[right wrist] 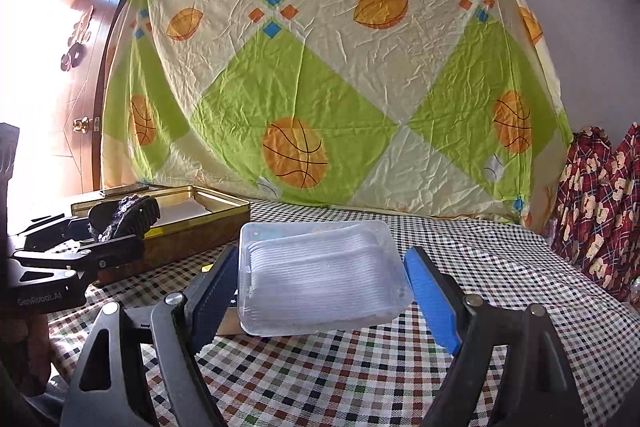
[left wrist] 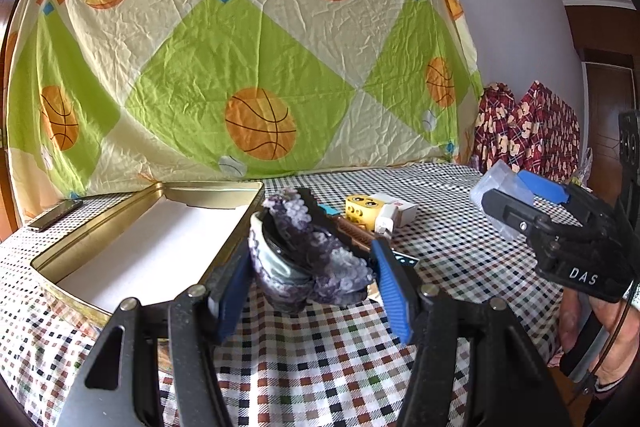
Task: Organize rigid objects
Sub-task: 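Lift the geode with the left gripper and carry it over the gold tin, then lower the geode into the tin with the left gripper while the right carries the plastic box over it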
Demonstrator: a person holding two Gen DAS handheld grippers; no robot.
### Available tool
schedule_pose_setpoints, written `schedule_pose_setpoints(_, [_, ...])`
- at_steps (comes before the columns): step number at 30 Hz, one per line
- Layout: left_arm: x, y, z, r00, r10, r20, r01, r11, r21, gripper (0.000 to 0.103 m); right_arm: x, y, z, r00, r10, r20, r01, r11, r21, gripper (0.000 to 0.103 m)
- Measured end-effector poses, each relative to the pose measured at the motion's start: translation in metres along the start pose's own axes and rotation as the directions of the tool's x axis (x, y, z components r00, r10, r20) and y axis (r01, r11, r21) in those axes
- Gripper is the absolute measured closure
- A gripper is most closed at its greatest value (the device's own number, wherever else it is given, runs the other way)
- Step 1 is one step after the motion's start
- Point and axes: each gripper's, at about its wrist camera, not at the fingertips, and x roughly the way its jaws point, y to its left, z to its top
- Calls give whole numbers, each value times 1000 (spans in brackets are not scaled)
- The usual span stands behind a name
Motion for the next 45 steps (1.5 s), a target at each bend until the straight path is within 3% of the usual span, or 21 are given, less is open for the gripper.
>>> schedule_pose_setpoints(9, [-7,4,3,999,7,39,-7,1000,-1,44,-6,-5,1,994,-100,45,97,993,70,19])
schedule_pose_setpoints(15, [-14,8,5,997,41,67,-41,999,10,44,-5,3,3,992,-115,49,111,991,82,19])
schedule_pose_setpoints(45, [-19,64,7,986,159,49,-154,984,-88,44,13,67,9,1000,-12,5,12,1000,26,19])
